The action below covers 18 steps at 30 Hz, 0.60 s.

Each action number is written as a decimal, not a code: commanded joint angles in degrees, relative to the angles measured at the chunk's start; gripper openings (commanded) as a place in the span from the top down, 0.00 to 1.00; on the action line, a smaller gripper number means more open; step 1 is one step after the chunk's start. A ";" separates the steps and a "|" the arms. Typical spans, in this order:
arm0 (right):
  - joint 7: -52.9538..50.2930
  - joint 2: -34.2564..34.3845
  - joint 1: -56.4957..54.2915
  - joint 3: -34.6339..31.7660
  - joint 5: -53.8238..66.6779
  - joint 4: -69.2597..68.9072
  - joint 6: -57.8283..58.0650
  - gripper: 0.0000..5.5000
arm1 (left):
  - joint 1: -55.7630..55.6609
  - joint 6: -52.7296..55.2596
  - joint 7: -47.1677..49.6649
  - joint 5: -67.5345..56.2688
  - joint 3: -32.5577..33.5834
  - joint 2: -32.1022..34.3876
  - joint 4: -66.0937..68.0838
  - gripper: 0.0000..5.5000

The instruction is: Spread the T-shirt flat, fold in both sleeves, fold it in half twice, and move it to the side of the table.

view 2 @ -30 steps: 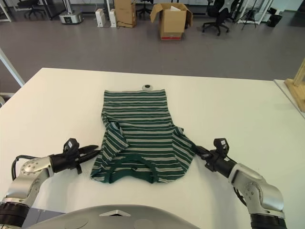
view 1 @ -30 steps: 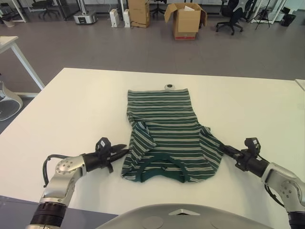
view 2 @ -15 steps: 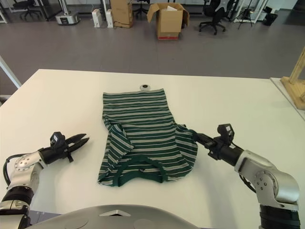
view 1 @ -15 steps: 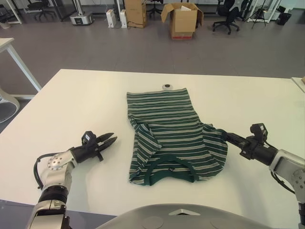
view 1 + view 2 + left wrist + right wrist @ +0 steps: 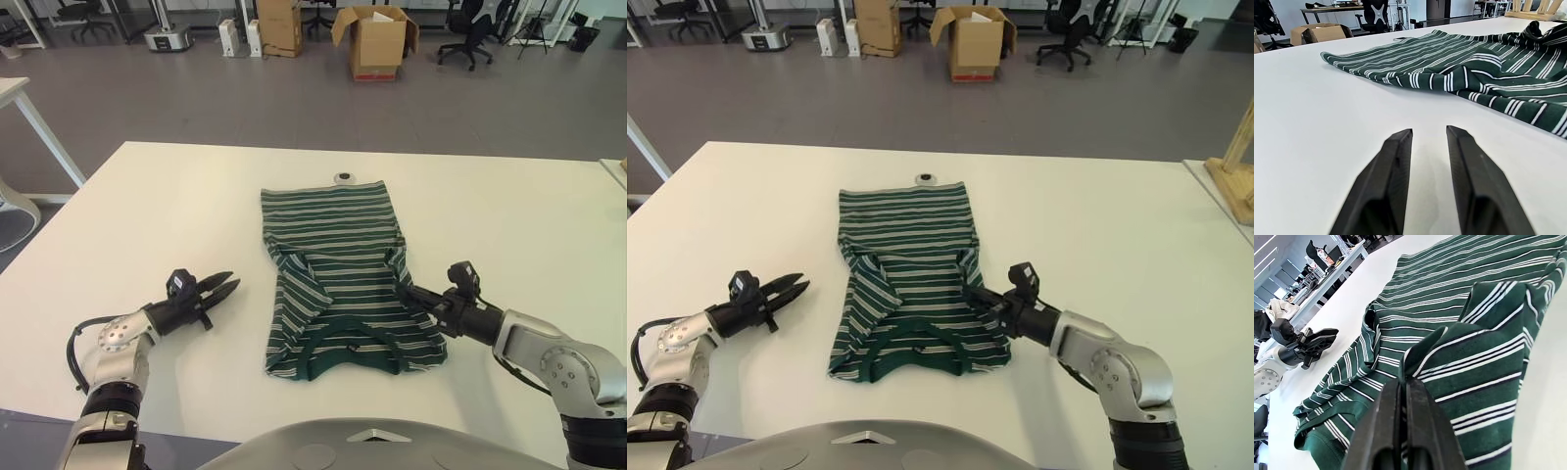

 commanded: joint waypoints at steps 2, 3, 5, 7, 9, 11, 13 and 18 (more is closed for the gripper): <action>-1.51 1.59 -2.84 1.36 0.79 -0.55 0.90 0.96 | 4.81 4.93 1.22 2.97 -2.53 -1.85 0.76 0.77; -1.52 2.37 -3.29 1.36 2.27 -1.08 1.35 0.93 | 4.95 5.60 1.48 2.93 -2.78 -1.90 -0.45 0.77; -1.67 3.70 -4.02 0.71 4.78 -1.99 1.93 0.87 | 5.37 6.87 2.00 2.76 -3.16 -1.87 -2.72 0.77; -2.26 4.65 -4.66 -0.53 6.93 -2.27 2.08 0.80 | 5.92 8.39 2.17 2.40 -3.61 -1.70 -5.44 0.77; -3.24 5.09 -5.34 -3.04 9.00 -2.34 1.72 0.75 | 6.29 9.48 2.60 1.93 -3.94 -1.56 -9.65 0.77; -5.00 3.07 -6.29 -6.24 6.69 -1.82 -0.71 0.71 | 5.62 8.87 3.20 1.95 -3.90 -1.04 -15.14 0.77; -5.06 -3.82 -7.09 -6.88 -5.50 -0.29 -9.78 0.71 | 2.95 -4.04 1.10 10.86 -7.16 3.80 -17.74 0.77; 6.67 -17.81 -4.20 -0.60 -27.52 2.88 -33.53 0.63 | -6.83 -21.78 -6.40 20.44 -13.06 13.84 -20.35 0.77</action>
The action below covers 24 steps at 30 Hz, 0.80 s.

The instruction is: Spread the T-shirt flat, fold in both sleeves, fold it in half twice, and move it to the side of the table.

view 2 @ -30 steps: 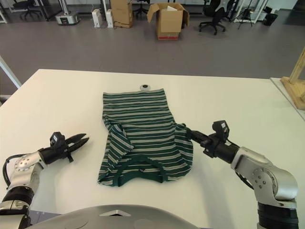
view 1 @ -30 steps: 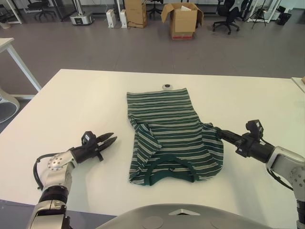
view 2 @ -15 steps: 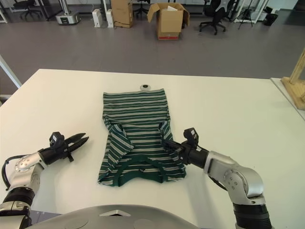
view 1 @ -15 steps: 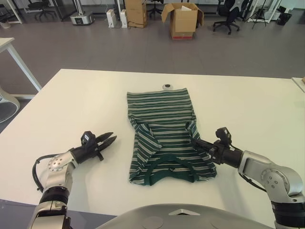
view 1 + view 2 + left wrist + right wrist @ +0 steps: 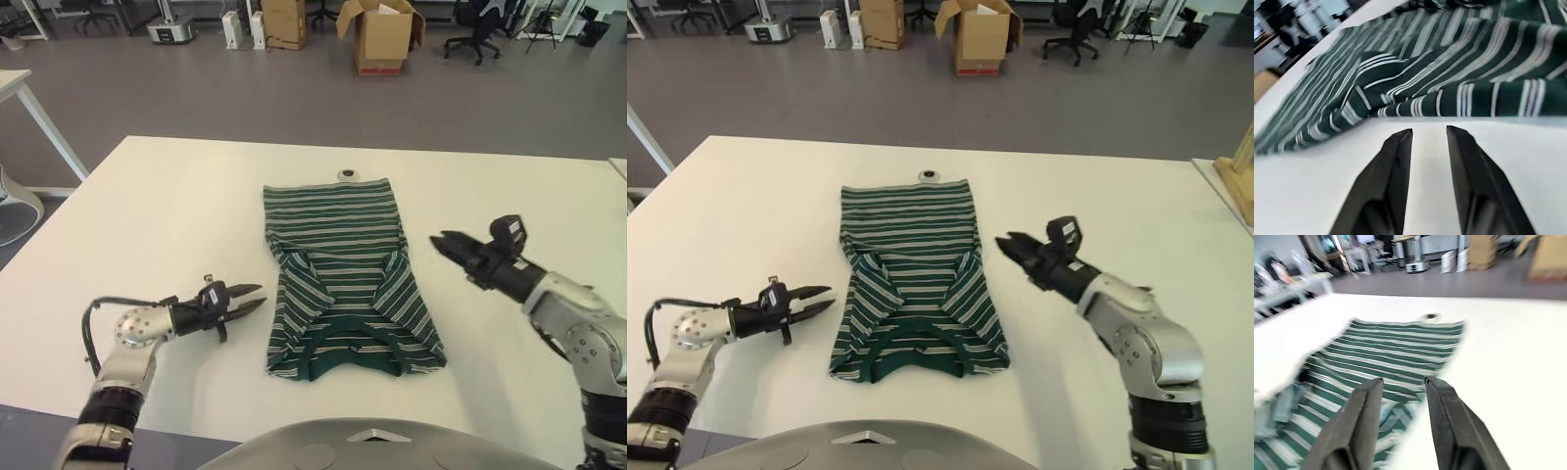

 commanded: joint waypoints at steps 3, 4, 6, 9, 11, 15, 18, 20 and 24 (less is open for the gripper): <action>12.79 -12.52 4.28 11.55 -24.20 8.63 -32.87 0.53 | -8.76 -12.49 -5.52 2.75 -5.37 6.84 -1.08 0.67; 14.33 -13.72 4.51 13.32 -27.43 11.58 -39.30 0.49 | -8.71 -14.34 -4.80 3.00 -6.08 6.51 -1.14 0.64; 16.89 -16.10 4.57 16.25 -32.43 16.85 -50.52 0.45 | -8.73 -19.97 -3.38 5.64 -7.84 6.55 0.32 0.60; 17.69 -17.82 2.18 19.47 -38.09 25.16 -64.21 0.45 | -8.62 -26.50 -1.63 8.70 -10.24 7.05 3.64 0.60; 16.82 -18.29 0.51 21.12 -41.39 29.38 -72.66 0.45 | -8.32 -29.81 0.75 10.93 -11.24 6.65 5.57 0.60; 12.69 -17.84 -3.57 24.16 -48.66 36.83 -88.24 0.45 | -7.65 -33.24 5.69 14.52 -13.74 4.94 7.51 0.60; 9.64 -15.99 -5.84 26.24 -52.21 39.25 -93.87 0.45 | -7.72 -34.10 8.50 16.15 -16.20 4.06 7.70 0.60; 8.26 -14.51 -7.29 28.22 -54.44 41.13 -95.17 0.45 | -8.11 -34.30 9.61 17.01 -18.08 4.01 7.70 0.60; 7.54 -12.23 -8.28 32.56 -55.87 41.50 -96.21 0.45 | -9.52 -34.99 11.62 18.28 -20.93 4.12 8.89 0.60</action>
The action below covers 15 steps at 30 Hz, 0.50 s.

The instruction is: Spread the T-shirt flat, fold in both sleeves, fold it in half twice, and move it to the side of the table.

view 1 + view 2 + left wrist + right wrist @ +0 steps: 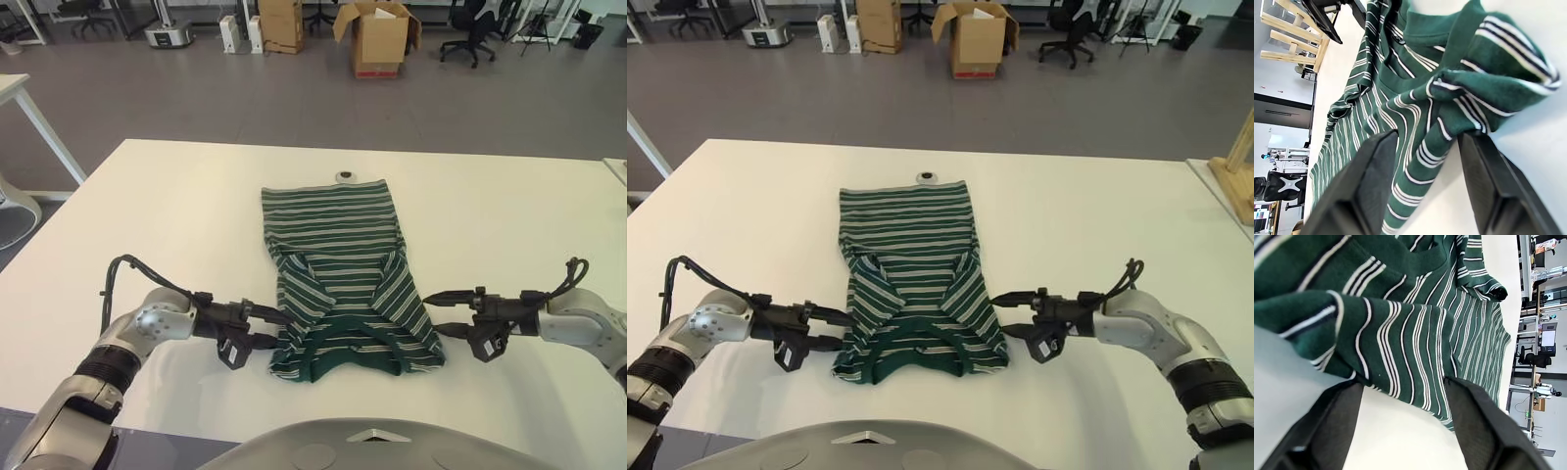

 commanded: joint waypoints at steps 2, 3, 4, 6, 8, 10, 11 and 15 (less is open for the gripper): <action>0.59 2.27 1.37 5.83 -3.95 0.43 -0.62 0.45 | -1.66 -0.36 0.58 3.18 -4.27 0.63 2.78 0.60; 0.48 2.13 1.60 6.70 -4.34 0.38 -1.21 0.48 | -1.94 -0.63 0.79 3.23 -4.97 0.94 3.33 0.60; 0.55 1.87 1.74 7.53 -4.76 0.34 -1.79 0.51 | -2.12 -1.02 1.02 3.33 -5.62 1.26 3.80 0.60; 0.81 0.97 1.98 9.09 -5.50 0.07 -3.10 0.62 | -2.53 -1.86 1.34 3.54 -6.91 2.09 4.78 0.68; 0.84 0.18 2.25 10.19 -6.03 -0.19 -4.15 0.70 | -3.10 -2.70 1.44 3.93 -8.18 2.87 5.83 0.76; 0.51 0.09 2.29 10.93 -6.48 -0.41 -4.59 0.79 | -3.57 -3.37 1.66 4.12 -9.25 3.42 6.42 0.84; 0.41 0.16 2.40 11.33 -6.50 -0.84 -4.56 0.83 | -3.81 -3.62 1.51 4.02 -10.08 3.90 6.70 0.87; 2.04 -0.57 4.69 13.23 0.00 -3.52 -0.21 0.98 | -1.06 0.97 -2.54 -3.97 -15.83 7.57 2.88 0.98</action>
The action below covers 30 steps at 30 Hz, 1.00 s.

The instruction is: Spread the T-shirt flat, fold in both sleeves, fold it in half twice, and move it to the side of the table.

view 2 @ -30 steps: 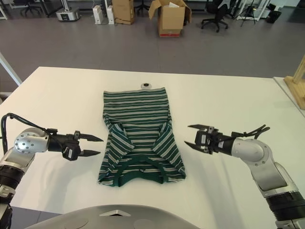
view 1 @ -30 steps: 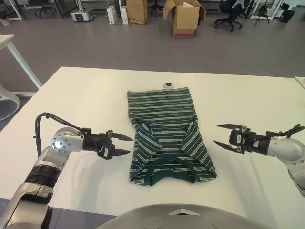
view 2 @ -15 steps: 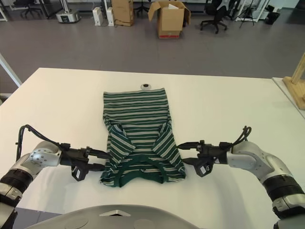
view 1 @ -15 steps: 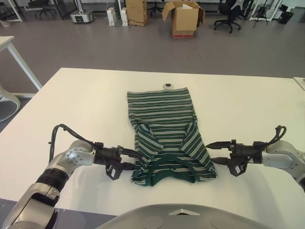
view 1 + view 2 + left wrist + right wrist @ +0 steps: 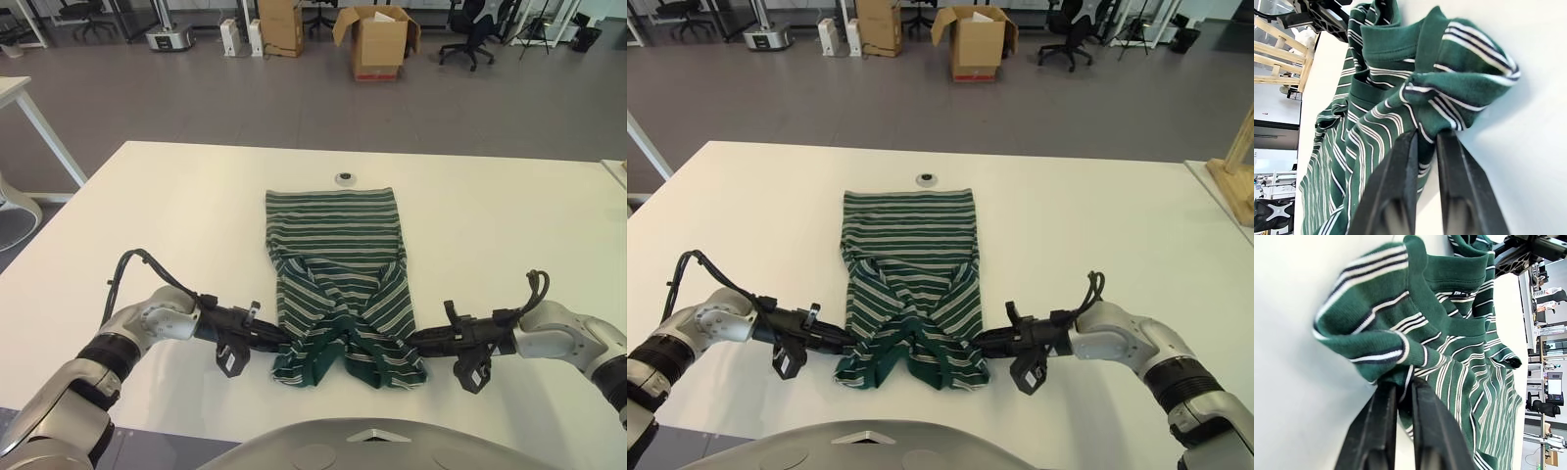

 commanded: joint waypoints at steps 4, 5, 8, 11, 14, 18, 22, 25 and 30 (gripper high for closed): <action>11.63 -6.51 11.60 6.43 20.63 -14.48 21.69 1.00 | 11.40 21.40 -14.92 -19.41 -10.80 11.37 -17.21 0.99; 13.93 -8.96 13.78 6.77 25.21 -19.34 26.89 1.00 | 13.14 25.46 -16.84 -22.43 -11.12 13.82 -21.72 0.99; 18.85 -15.80 19.69 7.04 35.04 -33.94 40.80 1.00 | 17.23 40.85 -18.39 -33.78 -9.27 18.69 -36.45 0.99; 20.65 -20.29 22.35 4.13 48.35 -44.69 56.51 1.00 | 17.65 48.43 -18.49 -38.13 -3.86 18.83 -39.97 0.99; 21.40 -23.86 20.06 -2.63 70.59 -48.92 75.24 1.00 | 16.47 59.32 -19.07 -45.62 2.50 19.17 -41.70 0.99; 22.47 -19.03 5.25 -11.19 88.35 -37.47 94.57 1.00 | 4.49 89.93 -19.59 -66.36 10.97 14.72 -34.88 0.99; 17.16 -10.07 -8.17 -14.46 93.82 -25.65 106.63 1.00 | -10.37 105.75 -15.38 -72.30 17.28 4.24 -20.46 0.99; 14.23 -2.87 -14.22 -15.13 90.94 -19.29 111.55 1.00 | -17.17 108.25 -11.27 -68.14 20.41 -4.61 -8.37 0.99; 10.82 11.34 -26.80 -13.63 77.77 7.16 113.88 1.00 | -24.25 97.89 -8.26 -47.70 17.65 -13.04 19.36 0.99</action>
